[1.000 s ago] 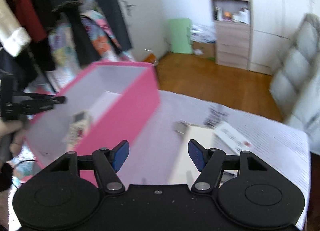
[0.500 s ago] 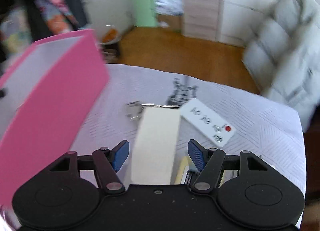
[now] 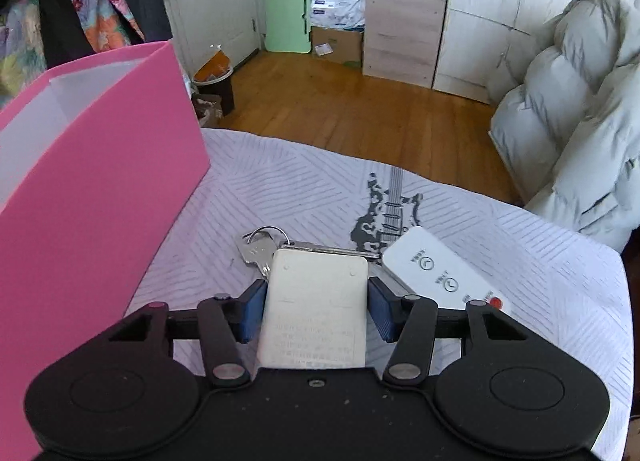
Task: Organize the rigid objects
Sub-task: 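Carry the second power bank into the pink box and open the right tool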
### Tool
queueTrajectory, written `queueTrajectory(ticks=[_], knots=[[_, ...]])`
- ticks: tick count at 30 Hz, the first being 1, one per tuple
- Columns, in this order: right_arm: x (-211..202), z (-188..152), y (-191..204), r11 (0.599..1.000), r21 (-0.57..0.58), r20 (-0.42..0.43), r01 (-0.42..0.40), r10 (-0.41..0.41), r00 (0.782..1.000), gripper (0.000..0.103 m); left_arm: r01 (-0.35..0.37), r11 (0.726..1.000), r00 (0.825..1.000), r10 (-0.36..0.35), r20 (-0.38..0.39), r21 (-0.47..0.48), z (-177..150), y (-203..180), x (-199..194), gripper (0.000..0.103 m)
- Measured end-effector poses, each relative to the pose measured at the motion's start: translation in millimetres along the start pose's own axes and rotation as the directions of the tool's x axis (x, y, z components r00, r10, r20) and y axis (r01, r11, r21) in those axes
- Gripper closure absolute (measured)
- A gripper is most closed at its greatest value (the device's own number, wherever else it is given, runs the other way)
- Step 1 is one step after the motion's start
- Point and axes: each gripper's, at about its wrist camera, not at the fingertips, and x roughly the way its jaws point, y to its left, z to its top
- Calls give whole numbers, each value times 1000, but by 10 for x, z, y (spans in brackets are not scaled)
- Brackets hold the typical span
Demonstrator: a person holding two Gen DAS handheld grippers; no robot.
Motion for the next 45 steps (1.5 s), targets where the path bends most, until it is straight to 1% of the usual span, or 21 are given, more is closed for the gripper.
queueTrajectory(ticks=[4,8,10,13,16,19,24,27,32,34,36,39,42,44,45], knots=[[-215,-27,-2,999,24,66,-27,25,998,45,-1,1000,1000,1,-1,0,-1,0,4,94],[-539,-90,3,998,46,147,-54,46,988,45,-1,1000,1000,1,0,-2,-2,19,12,94],[-683,-125,48,998,16,175,-59,55,983,45,0,1000,1000,0,1,0,-2,4,6,94],[-836,-182,146,999,-34,200,-41,47,979,45,-1,1000,1000,1,1,-1,2,6,13,94],[-1006,-244,235,997,-66,232,-49,64,971,45,-2,1000,1000,2,1,1,-3,3,9,94],[-1151,-288,284,995,-78,258,-65,83,963,45,-4,1000,1000,4,1,7,-5,-4,5,94],[-1282,-359,343,993,-100,267,-65,90,959,45,-2,1000,1000,2,3,8,-16,-8,-2,94],[-1395,-377,349,992,-113,292,-63,94,952,45,-3,1000,1000,3,2,10,-17,-10,-2,94],[-1640,-313,395,989,-139,334,-55,99,937,45,-2,1000,1000,2,2,10,-15,-9,0,94],[-1742,-254,426,986,-155,359,-61,114,926,45,-3,1000,1000,3,2,10,-17,-11,-2,94],[-1860,-167,483,981,-176,392,-79,143,909,45,-3,1000,1000,3,2,10,-17,-9,-2,94],[-2023,28,574,965,-222,440,-136,224,870,45,-2,1000,1000,2,3,7,-17,-7,-2,94],[-2052,250,699,933,-296,451,-203,324,831,45,0,1000,1000,0,8,4,-24,-17,-10,94],[-1952,421,819,911,-336,441,-238,375,815,45,3,1000,1000,-2,8,-1,-27,-15,-14,94],[-1889,484,892,902,-352,432,-251,395,811,45,1,1000,1000,-1,8,-2,-25,-20,-13,94]])
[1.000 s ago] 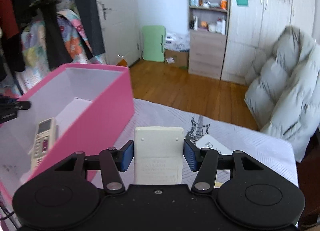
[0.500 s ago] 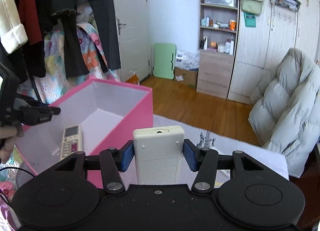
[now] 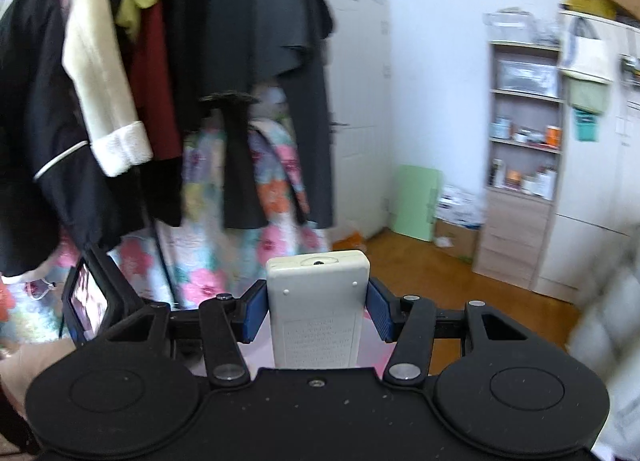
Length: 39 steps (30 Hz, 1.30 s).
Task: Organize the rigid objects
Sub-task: 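Carry the second power bank into the pink box and open the right tool, then withdraw the open right tool from the pink box to the table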
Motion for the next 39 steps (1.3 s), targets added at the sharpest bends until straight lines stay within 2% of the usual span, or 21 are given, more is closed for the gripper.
queueTrajectory(ticks=[2,5,6,10,13,16,19,21,27,32,36,39], knots=[[291,49,18,998,-5,-12,-60,60,998,45,-2,1000,1000,2,1,-2,-2,-4,-5,94],[753,45,17,988,65,-57,-140,143,988,45,0,1000,1000,0,2,-5,-1,-6,-7,94],[919,20,21,986,85,-72,-144,150,986,45,4,1000,1000,-4,4,-7,-3,-5,-10,94],[1522,-205,129,997,60,-175,-57,67,982,45,33,998,999,-33,13,-50,-8,27,-21,94],[1751,-260,97,986,128,-210,-105,131,969,45,28,999,1000,-27,8,-42,-3,27,-19,94],[1777,-294,88,982,136,-220,-129,157,963,45,25,999,1000,-25,8,-33,-6,20,-24,94],[1753,-382,68,991,89,-293,-104,126,948,45,33,999,999,-33,13,-43,-15,48,-28,94],[1633,-431,35,991,81,-302,-107,126,945,45,34,998,999,-33,20,-47,-16,46,-32,94],[1423,-538,29,993,32,-407,-111,114,906,46,34,998,999,-33,27,-49,-11,43,-35,94],[1467,-719,161,992,18,-474,-128,121,872,71,34,998,999,-33,29,-50,3,33,-36,94],[1587,-794,211,992,52,-489,-113,124,863,74,36,998,999,-34,26,-46,-1,44,-39,94],[1571,-768,189,991,92,-464,-100,132,876,74,36,998,999,-35,27,-44,-6,52,-35,94]])
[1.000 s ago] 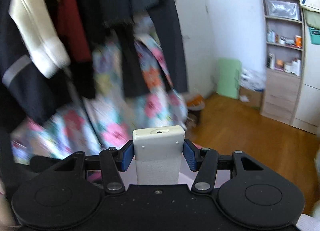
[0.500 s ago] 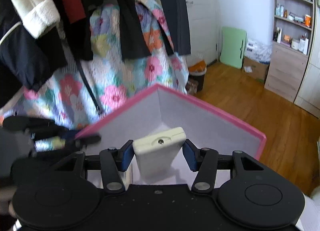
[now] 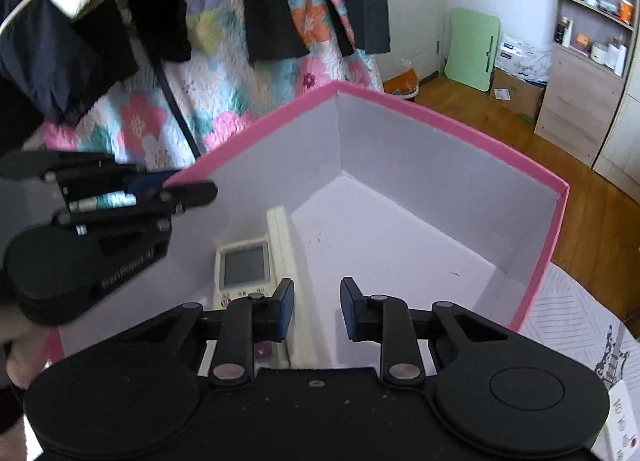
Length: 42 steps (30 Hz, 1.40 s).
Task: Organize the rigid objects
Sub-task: 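Withdraw the open right tool from the pink box to the table, then grasp the cream TCL remote with the right tool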
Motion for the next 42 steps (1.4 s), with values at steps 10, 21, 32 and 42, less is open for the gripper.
queueTrajectory(ticks=[10,21,32,42], knots=[[-657,-260,-206,994,104,145,-17,2,989,72,-5,1000,1000,5,-2,3,3,8,2,94],[-1571,-1353,-643,941,280,109,188,-226,968,67,-9,1000,1000,9,-4,26,11,-9,10,94],[-1336,-1929,-874,866,371,-66,336,-337,939,56,-21,999,1000,21,0,35,1,-26,-11,94],[-1321,-2106,-889,820,462,-78,339,-343,936,53,-28,998,1000,28,-3,49,14,-59,-2,94]])
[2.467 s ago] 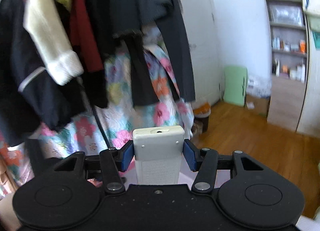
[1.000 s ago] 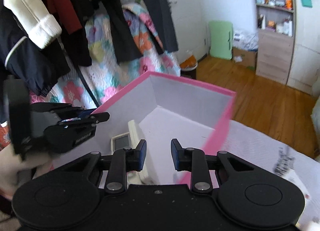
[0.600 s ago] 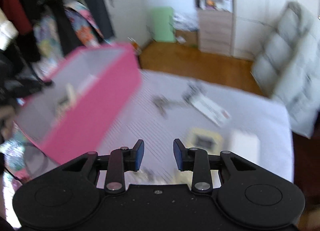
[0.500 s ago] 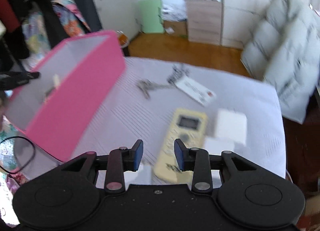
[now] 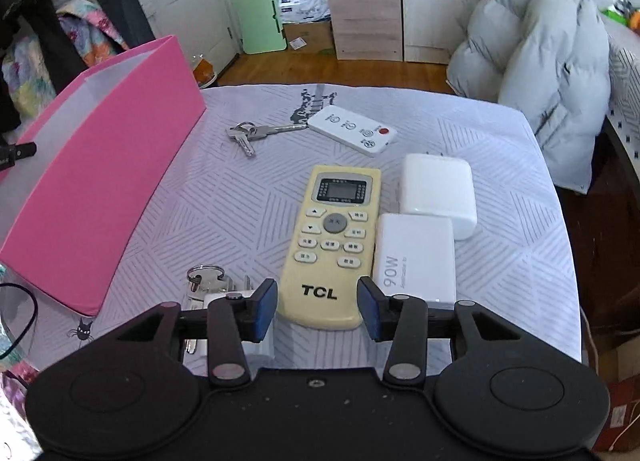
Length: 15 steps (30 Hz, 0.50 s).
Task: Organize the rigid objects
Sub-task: 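Grasp the cream TCL remote with the right tool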
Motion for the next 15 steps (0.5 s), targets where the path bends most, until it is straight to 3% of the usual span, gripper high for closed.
queueTrajectory(ticks=[8,15], knots=[[185,109,-96,997,72,-15,-16,17,1000,48,3,1000,1000,-3,1,-1,9,-6,18,94],[451,383,51,1000,-18,-37,4,-4,999,41,7,1000,1000,-7,3,-4,6,-12,10,94]])
